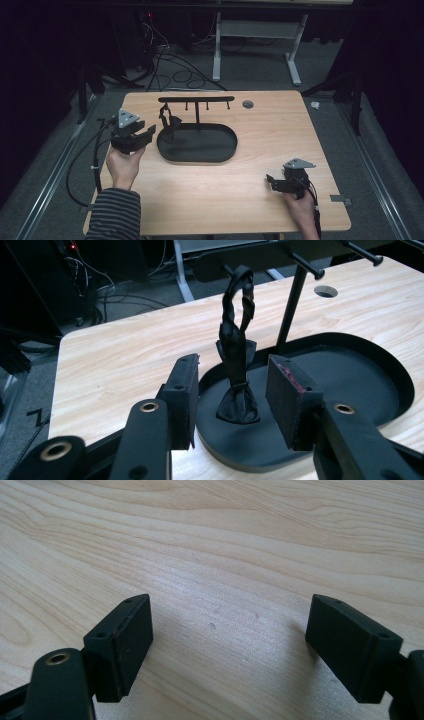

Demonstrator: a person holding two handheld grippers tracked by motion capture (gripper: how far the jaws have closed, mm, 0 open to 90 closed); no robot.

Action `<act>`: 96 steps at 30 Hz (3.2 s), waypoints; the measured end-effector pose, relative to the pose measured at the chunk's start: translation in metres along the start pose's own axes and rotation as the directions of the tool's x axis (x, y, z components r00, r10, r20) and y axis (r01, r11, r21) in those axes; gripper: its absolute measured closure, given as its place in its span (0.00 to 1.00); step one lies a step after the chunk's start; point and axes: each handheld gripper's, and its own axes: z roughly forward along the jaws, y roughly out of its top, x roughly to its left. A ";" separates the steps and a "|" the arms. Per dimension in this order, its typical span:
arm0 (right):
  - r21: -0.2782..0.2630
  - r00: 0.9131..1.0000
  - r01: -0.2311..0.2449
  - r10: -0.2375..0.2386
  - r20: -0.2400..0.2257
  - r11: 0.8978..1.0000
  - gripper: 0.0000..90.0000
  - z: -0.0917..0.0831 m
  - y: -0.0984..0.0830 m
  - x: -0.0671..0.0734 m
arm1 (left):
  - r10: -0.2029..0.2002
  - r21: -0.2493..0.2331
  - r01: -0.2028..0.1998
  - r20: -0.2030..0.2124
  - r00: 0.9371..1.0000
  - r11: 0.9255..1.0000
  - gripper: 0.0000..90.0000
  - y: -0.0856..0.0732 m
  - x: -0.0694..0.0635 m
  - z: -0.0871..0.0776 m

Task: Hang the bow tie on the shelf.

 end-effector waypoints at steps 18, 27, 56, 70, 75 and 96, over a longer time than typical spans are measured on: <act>0.002 1.000 -0.002 0.002 -0.001 1.000 0.22 0.000 0.000 0.000 | -0.037 -0.011 0.038 0.030 0.999 0.999 0.62 -0.017 0.000 -0.017; 0.002 1.000 -0.002 0.002 -0.001 1.000 0.22 0.000 0.000 0.000 | -0.049 -0.015 0.050 0.047 0.998 0.999 0.61 -0.027 -0.002 -0.026; 0.002 1.000 -0.002 0.002 -0.001 1.000 0.22 0.000 0.000 0.000 | -0.110 -0.007 0.111 0.090 0.990 0.994 0.59 -0.060 -0.015 -0.034; 0.001 1.000 -0.002 0.002 -0.001 1.000 0.22 0.000 0.000 0.000 | -0.135 -0.003 0.136 0.112 0.984 0.991 0.59 -0.077 -0.023 -0.036; 0.002 1.000 -0.002 0.002 -0.001 1.000 0.22 0.000 0.000 0.000 | -0.134 0.003 0.134 0.113 0.985 0.991 0.59 -0.082 -0.026 -0.036; 0.001 1.000 -0.005 0.005 0.000 1.000 0.22 0.000 0.000 0.000 | -0.130 0.055 0.123 0.151 0.980 0.991 0.58 -0.102 -0.041 -0.021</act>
